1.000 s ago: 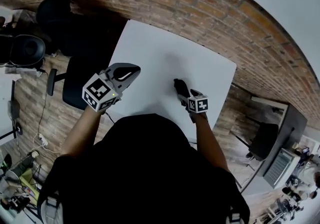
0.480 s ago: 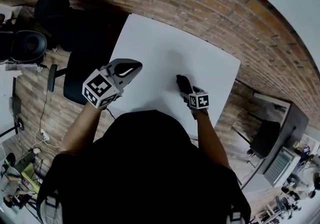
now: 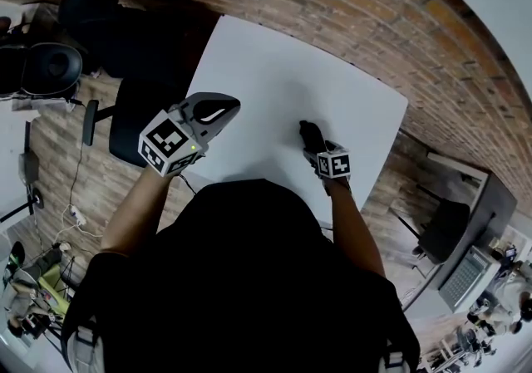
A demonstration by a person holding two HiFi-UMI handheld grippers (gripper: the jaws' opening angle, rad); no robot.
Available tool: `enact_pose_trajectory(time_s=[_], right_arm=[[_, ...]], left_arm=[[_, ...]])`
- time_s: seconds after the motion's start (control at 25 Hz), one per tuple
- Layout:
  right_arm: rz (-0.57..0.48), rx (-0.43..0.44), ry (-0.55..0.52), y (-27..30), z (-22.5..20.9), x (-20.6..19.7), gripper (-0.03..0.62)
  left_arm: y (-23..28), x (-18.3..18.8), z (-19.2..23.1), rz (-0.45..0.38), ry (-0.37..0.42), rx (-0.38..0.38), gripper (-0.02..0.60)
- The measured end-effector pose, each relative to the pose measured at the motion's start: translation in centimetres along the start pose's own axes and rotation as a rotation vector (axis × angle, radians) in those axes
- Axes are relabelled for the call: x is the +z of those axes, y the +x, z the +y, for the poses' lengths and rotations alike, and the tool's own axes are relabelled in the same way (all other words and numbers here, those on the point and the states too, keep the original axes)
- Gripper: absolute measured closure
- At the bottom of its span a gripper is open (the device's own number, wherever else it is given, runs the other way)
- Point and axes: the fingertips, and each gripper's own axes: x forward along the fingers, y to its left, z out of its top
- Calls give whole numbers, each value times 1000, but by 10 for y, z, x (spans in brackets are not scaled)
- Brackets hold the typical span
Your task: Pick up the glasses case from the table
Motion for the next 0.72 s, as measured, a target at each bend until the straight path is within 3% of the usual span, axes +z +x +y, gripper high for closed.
enact_pose_trajectory(time_s=[0.72], right_arm=[[49,-69,-103,18,-2,-2,235]], left_arm=[[11,-4,5,11,-16,-16,569]])
